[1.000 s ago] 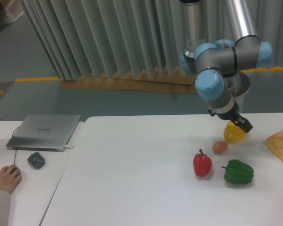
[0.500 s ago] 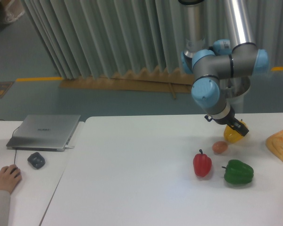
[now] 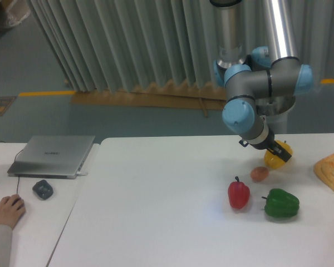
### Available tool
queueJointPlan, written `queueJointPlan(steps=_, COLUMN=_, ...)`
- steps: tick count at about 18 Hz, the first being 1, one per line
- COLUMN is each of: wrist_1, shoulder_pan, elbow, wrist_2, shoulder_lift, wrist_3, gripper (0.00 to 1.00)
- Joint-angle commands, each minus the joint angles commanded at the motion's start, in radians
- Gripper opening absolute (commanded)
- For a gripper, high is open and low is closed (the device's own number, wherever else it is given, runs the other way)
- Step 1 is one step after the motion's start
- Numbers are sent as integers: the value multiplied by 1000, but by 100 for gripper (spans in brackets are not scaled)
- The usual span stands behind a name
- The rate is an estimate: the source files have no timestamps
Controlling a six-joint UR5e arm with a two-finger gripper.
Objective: Place the yellow pepper in a basket
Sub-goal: 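Rotate the wrist while holding the yellow pepper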
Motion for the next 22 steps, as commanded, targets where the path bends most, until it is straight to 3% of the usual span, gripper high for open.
queueJointPlan(steps=12, wrist_1=5, shoulder_pan=-23, elbow=5, wrist_2=43, shoulder_lift=-46, wrist_3=-80, gripper=100)
queueJointPlan(steps=13, wrist_1=5, shoulder_pan=-22, elbow=5, wrist_2=43, shoulder_lift=-45, wrist_3=-80, gripper=95)
queueJointPlan(steps=14, wrist_1=5, shoulder_pan=-21, elbow=8, wrist_2=43, shoulder_lift=-45, wrist_3=-80, gripper=79)
queueJointPlan(steps=17, wrist_1=2, shoulder_pan=-18, elbow=12, wrist_2=48, shoulder_lift=-45, wrist_3=-71, gripper=59)
queueJointPlan(steps=20, wrist_1=-3, shoulder_pan=-15, elbow=20, wrist_2=48, shoulder_lift=-41, wrist_3=-68, gripper=54)
queueJointPlan(steps=22, wrist_1=-65, shoulder_pan=-6, elbow=79, wrist_2=43, shoulder_lift=-37, wrist_3=-58, gripper=53)
